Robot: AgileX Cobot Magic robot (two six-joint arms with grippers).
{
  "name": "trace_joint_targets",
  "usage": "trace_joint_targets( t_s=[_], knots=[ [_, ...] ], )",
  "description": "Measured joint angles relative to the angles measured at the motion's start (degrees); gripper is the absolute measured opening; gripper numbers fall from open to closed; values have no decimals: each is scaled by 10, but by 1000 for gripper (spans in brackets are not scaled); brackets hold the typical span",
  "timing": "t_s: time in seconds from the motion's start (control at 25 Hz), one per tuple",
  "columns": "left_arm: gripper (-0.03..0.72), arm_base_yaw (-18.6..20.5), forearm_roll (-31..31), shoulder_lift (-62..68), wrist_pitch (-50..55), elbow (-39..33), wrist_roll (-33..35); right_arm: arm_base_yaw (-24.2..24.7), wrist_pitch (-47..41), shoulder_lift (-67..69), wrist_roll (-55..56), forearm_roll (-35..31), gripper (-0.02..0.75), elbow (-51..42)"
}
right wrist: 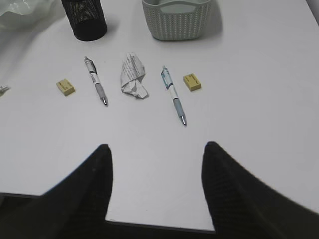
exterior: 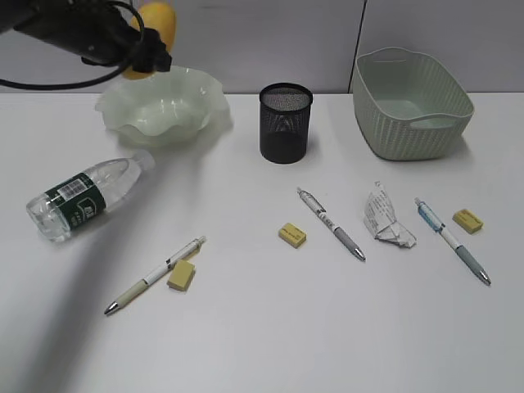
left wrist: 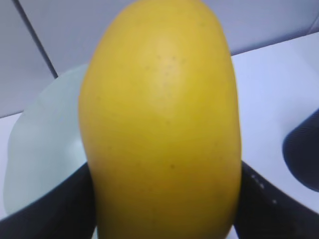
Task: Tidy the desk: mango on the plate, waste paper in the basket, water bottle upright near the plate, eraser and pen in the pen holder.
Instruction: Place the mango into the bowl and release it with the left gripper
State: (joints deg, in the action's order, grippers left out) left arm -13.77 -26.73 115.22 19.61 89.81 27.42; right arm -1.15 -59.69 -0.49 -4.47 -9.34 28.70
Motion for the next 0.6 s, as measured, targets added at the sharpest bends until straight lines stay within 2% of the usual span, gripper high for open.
trace_joint_targets(
  t_s=[0.16, 0.36, 0.6],
  knots=[
    [561, 0, -10, 52, -68, 0, 0, 0, 0, 0, 0, 0, 459, 0],
    [561, 0, -52, 99, -136, 0, 0, 0, 1, 0, 0, -1, 459, 0],
    [561, 0, -78, 126, -154, 0, 0, 0, 1, 0, 0, -1, 459, 0]
  ],
)
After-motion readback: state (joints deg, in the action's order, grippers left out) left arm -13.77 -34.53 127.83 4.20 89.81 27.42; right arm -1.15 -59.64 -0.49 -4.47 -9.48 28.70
